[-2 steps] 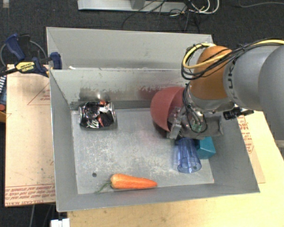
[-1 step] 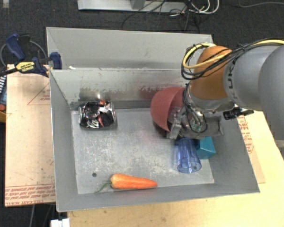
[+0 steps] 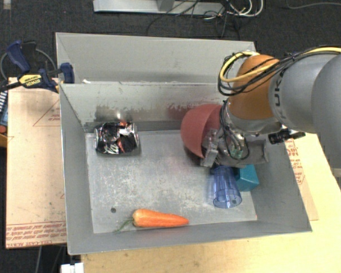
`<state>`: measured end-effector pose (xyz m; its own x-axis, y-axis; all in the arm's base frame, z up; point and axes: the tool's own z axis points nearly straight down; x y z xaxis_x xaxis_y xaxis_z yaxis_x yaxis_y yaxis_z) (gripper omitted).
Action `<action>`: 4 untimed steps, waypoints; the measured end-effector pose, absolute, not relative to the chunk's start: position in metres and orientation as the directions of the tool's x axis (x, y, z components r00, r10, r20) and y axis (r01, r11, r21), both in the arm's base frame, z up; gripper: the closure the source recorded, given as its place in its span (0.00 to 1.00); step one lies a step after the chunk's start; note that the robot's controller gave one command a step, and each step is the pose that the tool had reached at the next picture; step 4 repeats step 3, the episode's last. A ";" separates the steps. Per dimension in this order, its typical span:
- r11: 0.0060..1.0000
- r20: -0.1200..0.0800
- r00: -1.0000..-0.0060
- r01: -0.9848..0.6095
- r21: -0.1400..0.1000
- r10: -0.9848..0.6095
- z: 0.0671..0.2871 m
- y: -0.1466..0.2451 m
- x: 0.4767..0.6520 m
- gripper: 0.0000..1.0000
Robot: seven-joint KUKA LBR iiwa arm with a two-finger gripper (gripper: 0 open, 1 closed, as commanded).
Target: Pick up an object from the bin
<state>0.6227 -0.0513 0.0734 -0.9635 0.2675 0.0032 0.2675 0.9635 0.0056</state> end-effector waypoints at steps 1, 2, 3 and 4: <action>0.964 0.010 -0.964 0.267 0.005 0.267 0.088 -0.051 0.621 1.00; 0.964 0.010 -0.964 0.267 0.005 0.267 0.114 -0.051 0.621 1.00; 0.964 0.006 -0.964 0.266 0.005 0.266 0.130 -0.051 0.622 1.00; 0.964 0.006 -0.964 0.266 0.005 0.266 0.130 -0.051 0.622 1.00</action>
Offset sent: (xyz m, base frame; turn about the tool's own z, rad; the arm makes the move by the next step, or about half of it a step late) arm 0.0000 0.0001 0.0842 0.0000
